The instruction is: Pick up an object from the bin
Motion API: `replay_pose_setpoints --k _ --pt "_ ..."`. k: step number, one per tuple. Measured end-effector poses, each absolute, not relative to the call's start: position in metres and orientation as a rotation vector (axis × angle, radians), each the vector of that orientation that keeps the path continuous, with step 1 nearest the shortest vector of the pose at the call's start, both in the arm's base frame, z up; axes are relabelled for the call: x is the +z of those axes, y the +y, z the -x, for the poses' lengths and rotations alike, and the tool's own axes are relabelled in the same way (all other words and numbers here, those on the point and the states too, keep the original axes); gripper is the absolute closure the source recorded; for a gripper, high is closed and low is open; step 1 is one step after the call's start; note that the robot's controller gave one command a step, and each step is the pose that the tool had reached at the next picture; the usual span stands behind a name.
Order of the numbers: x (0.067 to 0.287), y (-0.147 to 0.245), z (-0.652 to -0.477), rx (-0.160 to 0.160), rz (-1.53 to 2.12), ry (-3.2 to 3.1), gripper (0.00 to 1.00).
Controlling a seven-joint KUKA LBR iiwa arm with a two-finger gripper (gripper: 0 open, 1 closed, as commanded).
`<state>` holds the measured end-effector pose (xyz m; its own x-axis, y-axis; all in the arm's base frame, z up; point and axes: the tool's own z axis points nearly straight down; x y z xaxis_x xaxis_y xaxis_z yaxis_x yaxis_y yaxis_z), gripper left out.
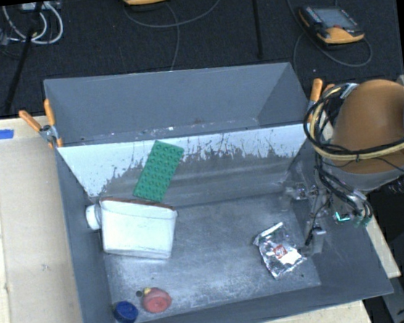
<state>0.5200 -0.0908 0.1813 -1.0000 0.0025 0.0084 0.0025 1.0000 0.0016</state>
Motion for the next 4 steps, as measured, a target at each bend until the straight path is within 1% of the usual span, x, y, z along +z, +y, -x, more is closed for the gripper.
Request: replay_pose_setpoints --k 1,2,3,4 --pt "0.068 -0.105 -0.476 0.000 -0.037 -3.148 0.00" --pt "0.100 -0.100 -0.482 0.000 -0.519 -3.101 0.00" --pt "0.106 -0.110 -0.510 0.000 -0.289 -3.131 0.00" --pt "0.071 -0.104 -0.475 0.002 0.102 -3.147 0.00"
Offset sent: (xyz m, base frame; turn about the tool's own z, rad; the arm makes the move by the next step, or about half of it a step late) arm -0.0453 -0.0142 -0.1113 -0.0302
